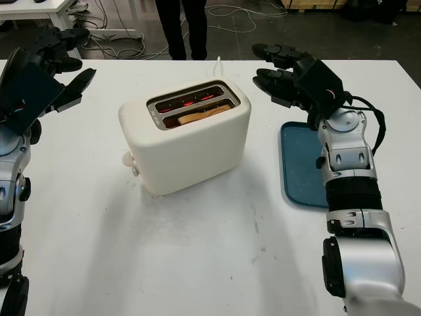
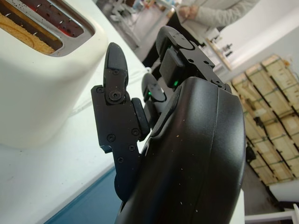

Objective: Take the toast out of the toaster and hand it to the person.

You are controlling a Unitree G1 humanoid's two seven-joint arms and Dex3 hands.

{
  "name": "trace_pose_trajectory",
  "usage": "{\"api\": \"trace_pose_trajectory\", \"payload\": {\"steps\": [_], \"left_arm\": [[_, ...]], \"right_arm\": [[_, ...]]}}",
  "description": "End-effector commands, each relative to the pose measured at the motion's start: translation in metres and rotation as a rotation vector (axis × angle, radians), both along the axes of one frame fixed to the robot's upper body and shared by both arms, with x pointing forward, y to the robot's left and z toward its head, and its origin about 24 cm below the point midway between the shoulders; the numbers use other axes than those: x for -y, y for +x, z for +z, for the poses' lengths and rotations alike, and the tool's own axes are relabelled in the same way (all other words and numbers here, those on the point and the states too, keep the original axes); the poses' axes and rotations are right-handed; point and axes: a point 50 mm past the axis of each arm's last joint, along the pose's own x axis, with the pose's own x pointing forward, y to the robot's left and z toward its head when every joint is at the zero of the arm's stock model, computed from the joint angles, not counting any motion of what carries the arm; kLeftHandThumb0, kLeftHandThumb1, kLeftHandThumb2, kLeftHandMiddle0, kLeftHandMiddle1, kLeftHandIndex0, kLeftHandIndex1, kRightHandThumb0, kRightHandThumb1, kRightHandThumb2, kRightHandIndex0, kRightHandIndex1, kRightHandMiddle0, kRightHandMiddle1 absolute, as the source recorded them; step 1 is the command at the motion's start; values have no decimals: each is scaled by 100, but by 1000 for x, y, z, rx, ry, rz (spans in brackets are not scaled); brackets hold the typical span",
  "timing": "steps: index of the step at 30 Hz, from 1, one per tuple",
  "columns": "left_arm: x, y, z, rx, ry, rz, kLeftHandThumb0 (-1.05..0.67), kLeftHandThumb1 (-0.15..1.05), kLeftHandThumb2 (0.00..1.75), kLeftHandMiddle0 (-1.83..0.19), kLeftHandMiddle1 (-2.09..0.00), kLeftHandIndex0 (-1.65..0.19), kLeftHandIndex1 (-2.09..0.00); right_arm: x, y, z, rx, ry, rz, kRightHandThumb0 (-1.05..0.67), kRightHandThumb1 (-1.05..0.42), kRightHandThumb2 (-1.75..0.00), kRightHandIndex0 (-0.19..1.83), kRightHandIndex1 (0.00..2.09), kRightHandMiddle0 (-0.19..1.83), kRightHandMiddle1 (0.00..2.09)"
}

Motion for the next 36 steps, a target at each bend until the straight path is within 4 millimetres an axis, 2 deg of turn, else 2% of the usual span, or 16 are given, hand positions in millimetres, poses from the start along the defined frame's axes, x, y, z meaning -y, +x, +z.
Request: {"api": "trace_pose_trajectory", "payload": {"steps": [1,36], "left_arm": [[0,0,2,10,2,-2,-36,92,44,0,-100,-30,-32],[-1,-1,1,9,14,8,-35,92,44,-3,-102,-30,-38]], "right_arm": [[-1,0,8,33,-1,8,-35,-92,-29,52,1,51,0],[-1,0,5,24,0,3,-36,-92,-28,51,0,51,0]]}}
